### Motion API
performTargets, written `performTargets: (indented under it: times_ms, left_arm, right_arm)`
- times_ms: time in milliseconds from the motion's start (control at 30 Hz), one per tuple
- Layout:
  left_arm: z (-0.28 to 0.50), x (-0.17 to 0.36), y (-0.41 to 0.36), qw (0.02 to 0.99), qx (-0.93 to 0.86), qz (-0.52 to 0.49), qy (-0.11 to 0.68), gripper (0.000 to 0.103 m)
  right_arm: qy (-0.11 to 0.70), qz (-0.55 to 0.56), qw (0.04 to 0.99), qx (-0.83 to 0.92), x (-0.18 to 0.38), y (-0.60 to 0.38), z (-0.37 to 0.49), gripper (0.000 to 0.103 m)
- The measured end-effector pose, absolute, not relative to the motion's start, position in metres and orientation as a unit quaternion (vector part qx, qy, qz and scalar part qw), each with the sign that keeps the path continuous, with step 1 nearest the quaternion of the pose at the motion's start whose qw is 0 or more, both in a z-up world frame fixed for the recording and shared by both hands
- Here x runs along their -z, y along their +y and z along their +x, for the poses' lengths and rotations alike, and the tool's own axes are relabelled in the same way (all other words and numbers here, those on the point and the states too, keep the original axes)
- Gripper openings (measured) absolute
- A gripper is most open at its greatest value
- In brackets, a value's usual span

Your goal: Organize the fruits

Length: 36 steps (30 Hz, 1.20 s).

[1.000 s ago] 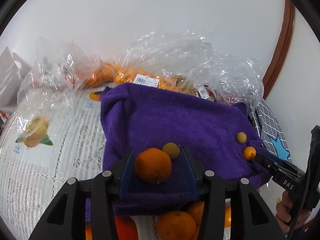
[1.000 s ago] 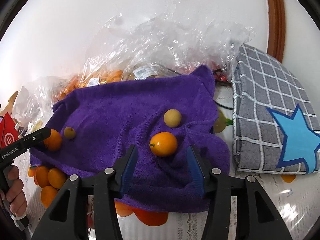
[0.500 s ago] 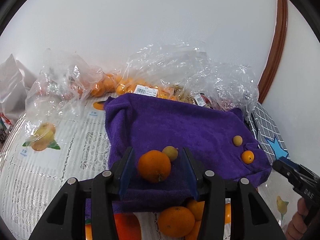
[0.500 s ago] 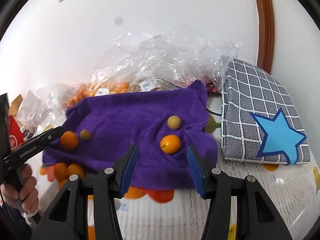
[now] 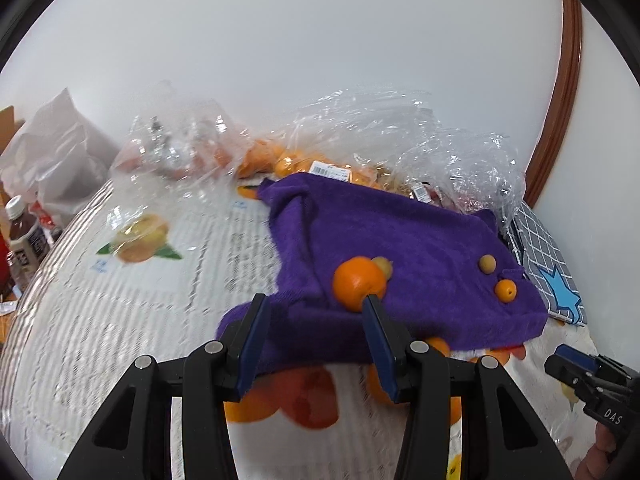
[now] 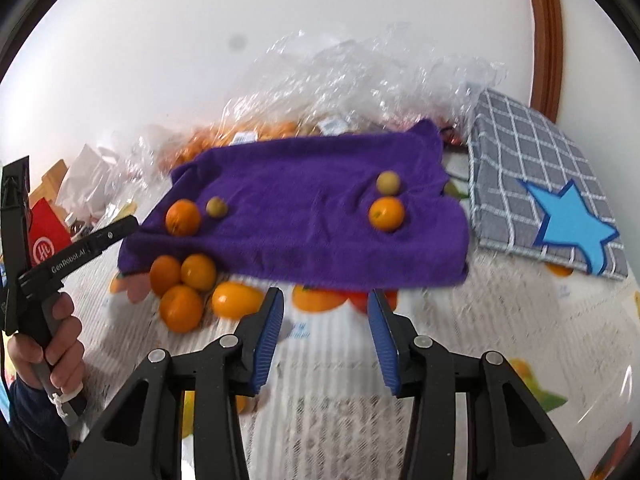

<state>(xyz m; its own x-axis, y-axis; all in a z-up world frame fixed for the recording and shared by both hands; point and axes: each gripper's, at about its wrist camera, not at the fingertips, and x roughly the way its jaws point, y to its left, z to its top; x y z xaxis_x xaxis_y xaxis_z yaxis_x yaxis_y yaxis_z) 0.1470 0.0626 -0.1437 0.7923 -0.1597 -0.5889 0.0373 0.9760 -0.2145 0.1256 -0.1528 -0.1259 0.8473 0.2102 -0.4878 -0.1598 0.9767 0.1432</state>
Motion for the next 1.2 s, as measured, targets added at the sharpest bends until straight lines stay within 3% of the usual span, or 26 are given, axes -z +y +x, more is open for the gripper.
performTargets:
  times_ms: [433,833,933,1200]
  left_arm:
    - [0.132,0.146,0.070,0.940,0.047,-0.095,0.324,0.045]
    - [0.134,0.150,0.063,0.935,0.071,-0.090,0.336,0.045]
    - [0.134,0.153,0.054,0.931,0.091,-0.081,0.345,0.045]
    - [0.134,0.161,0.030,0.913,0.152,-0.080,0.370,0.045]
  right_arm:
    - [0.284,0.063,0.940,-0.176,0.142,-0.123,0.106,0.043]
    - [0.315,0.009,0.934,-0.170,0.169,-0.092,0.104,0.043]
    - [0.313,-0.008,0.936,-0.159,0.173,-0.090,0.102,0.037]
    - [0.298,-0.007,0.943,-0.150,0.170,-0.107,0.096,0.037]
